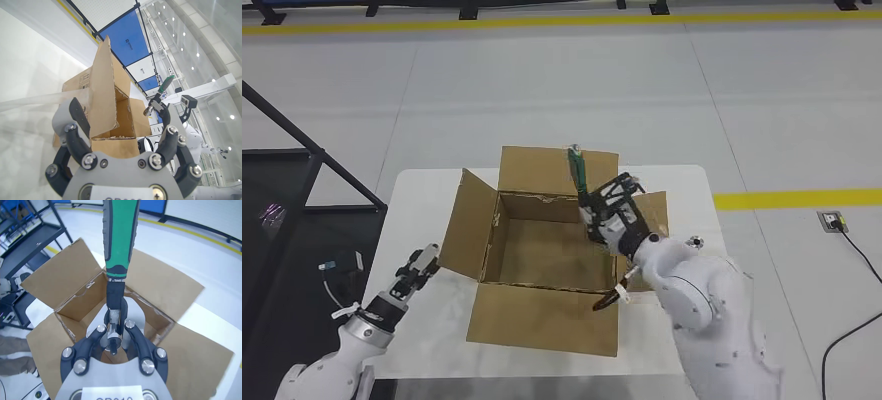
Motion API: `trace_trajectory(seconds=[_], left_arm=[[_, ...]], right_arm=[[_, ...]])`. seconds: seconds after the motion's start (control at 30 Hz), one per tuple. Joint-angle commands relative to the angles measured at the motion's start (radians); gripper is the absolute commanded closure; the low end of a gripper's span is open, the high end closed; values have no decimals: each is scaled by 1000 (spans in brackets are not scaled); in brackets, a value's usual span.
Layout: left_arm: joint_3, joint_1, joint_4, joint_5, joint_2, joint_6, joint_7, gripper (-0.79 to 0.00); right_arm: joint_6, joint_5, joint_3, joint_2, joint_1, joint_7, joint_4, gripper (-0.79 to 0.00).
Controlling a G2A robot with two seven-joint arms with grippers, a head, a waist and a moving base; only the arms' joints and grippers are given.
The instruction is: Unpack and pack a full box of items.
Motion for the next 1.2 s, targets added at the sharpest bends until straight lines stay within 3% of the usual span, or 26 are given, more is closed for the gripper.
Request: trace_trajectory(seconds=[0.0,0.13,0.27,0.43,0.63,0.83,1.17], left_arm=[[6,-6,-2,6,0,3,-2,-785],[11,-12,-2,10,0,6,0,-785],[11,-12,-2,10,0,6,0,-785],[11,-12,-2,10,0,6,0,-785],[11,-12,-2,10,0,6,0,-785],[11,-12,-2,10,0,6,0,-785],[11,-12,-2,10,0,6,0,-785]], right_arm=[[82,-41,70,7,-88,-19,-113,0],[242,-79,202,15,-190,-25,-204,0],[361,-131,302,23,-204,83,-150,0],[360,-159,373,39,-114,260,61,0],[349,-290,376,58,11,461,315,0],[330,-296,368,68,89,560,466,0],[337,-265,359,77,160,634,593,0]])
